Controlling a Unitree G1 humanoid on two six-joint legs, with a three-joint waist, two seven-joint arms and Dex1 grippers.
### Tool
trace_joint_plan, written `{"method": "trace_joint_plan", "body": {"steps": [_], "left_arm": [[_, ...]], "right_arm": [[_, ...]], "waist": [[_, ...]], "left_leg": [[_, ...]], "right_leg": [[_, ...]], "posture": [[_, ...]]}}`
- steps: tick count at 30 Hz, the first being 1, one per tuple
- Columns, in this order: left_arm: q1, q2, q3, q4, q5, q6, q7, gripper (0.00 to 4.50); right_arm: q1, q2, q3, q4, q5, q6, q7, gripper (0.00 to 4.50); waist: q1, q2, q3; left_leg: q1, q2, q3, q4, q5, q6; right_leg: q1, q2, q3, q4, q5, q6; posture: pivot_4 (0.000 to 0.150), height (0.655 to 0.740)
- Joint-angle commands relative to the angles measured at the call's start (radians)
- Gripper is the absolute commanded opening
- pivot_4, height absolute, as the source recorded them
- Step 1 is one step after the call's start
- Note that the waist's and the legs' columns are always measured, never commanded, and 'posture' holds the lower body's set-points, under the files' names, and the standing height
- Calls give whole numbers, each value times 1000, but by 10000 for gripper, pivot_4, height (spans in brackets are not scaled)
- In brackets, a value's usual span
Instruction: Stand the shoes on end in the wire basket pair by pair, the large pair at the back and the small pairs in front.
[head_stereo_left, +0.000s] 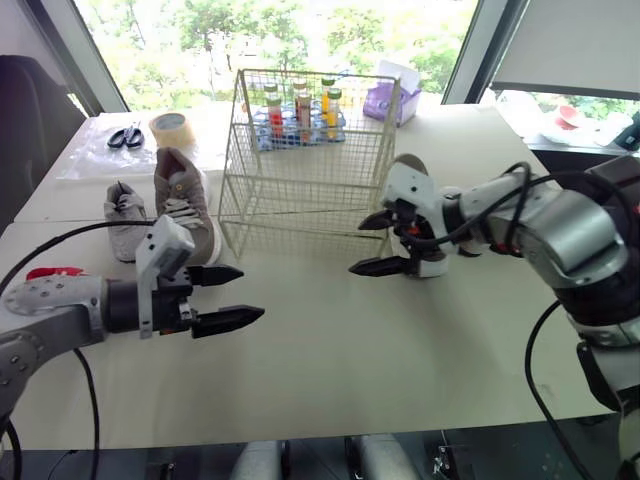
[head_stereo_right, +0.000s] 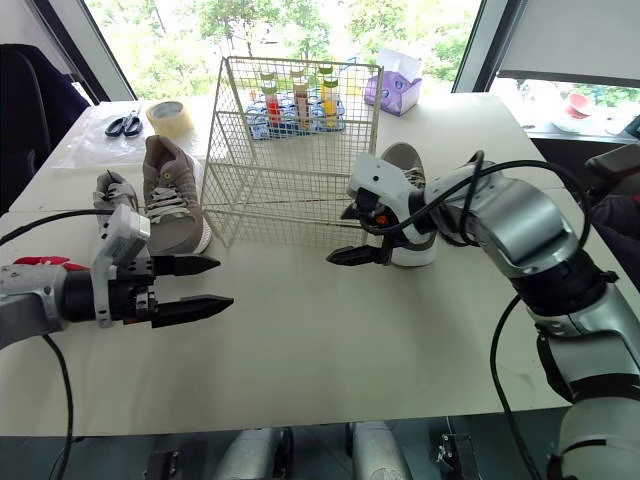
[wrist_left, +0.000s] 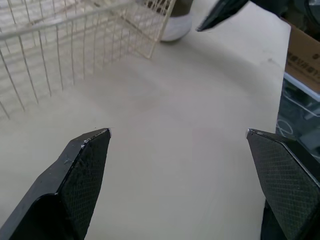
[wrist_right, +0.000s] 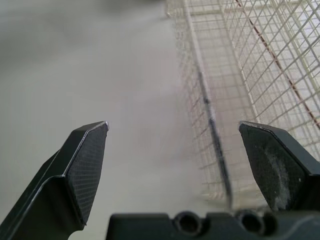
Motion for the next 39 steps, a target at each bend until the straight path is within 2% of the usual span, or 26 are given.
{"method": "trace_joint_plan", "body": {"steps": [1, 3, 5, 7, 13, 17, 21, 24, 26, 28, 34, 39], "left_arm": [[18, -4, 49, -33, -24, -17, 5, 44557], [36, -20, 49, -48, -28, -21, 24, 44557], [51, -38, 48, -59, -28, -29, 39, 45000], [60, -55, 42, -69, -19, -38, 55, 45000], [128, -94, 38, -93, 21, -83, 70, 45000], [146, -103, 33, -91, 42, -110, 70, 45000], [159, -105, 26, -80, 61, -129, 54, 45000], [170, -102, 18, -73, 73, -138, 39, 45000], [173, -100, 12, -70, 79, -141, 30, 45000], [166, -100, -1, -68, 84, -141, 27, 45000], [154, -93, -17, -56, 97, -142, 14, 45000], [127, -105, -44, -47, 103, -137, 17, 45000]], "right_arm": [[-47, 22, 48, 86, -116, -92, 30, 44957], [-54, 20, 70, 109, -147, -118, 77, 44957], [-54, 18, 94, 113, -177, -137, 121, 39906], [-47, 10, 109, 108, -203, -157, 161, 31883], [-51, 34, 113, 152, -281, -188, 193, 1292], [-58, 53, 105, 189, -340, -244, 189, 580], [-52, 23, 106, 185, -398, -478, 259, 580], [-26, 3, 90, 148, -398, -546, 314, 580], [-7, 3, 70, 108, -378, -530, 334, 580], [18, 16, 45, 55, -339, -428, 340, 580], [61, 16, 33, -29, -342, -291, 341, 580], [88, 19, 39, -54, -358, -294, 340, 580]], "waist": [[1, 0, 0], [7, 0, 0], [11, 0, 0], [14, 0, 0], [14, 0, 0], [12, -1, 0], [7, 0, 0], [5, 0, 0], [4, 0, 0], [1, 0, 0], [2, 0, 0], [1, 0, 0]], "left_leg": [[0, 0, -1, 1, 0, -1], [0, 0, -1, 2, 0, 0], [0, -1, -1, 4, -1, 3], [0, -1, -1, 5, -1, 3], [0, -1, -1, 4, -1, 3], [1, -1, -1, 5, -1, 3], [1, -1, -1, 5, -1, 3], [1, -1, -1, 4, -1, 3], [0, 0, -1, 4, -1, 3], [0, 0, -1, 4, -1, 3], [1, 0, -1, 4, -1, 3], [1, 0, -1, 5, -1, 3]], "right_leg": [[0, 0, -1, 0, 0, 0], [2, 0, -1, 0, 1, 0], [3, -1, -1, -2, 2, 1], [4, -1, -1, -3, 4, 2], [3, 0, -1, -2, 4, 2], [4, 0, -1, -2, 5, 1], [4, 0, -1, -1, 6, 1], [3, 0, -1, -1, 6, 1], [3, 0, -1, -1, 6, 1], [3, 0, -1, -2, 6, 1], [3, 0, -1, 0, 6, 1], [3, 1, -1, 1, 6, 1]], "posture": [[1500, 7400], [1500, 7400], [1500, 7400], [1500, 7400], [1500, 7400], [1500, 7400], [1500, 7400], [1500, 7400], [1500, 7400], [1500, 7400], [1500, 7400], [1500, 7400]]}}
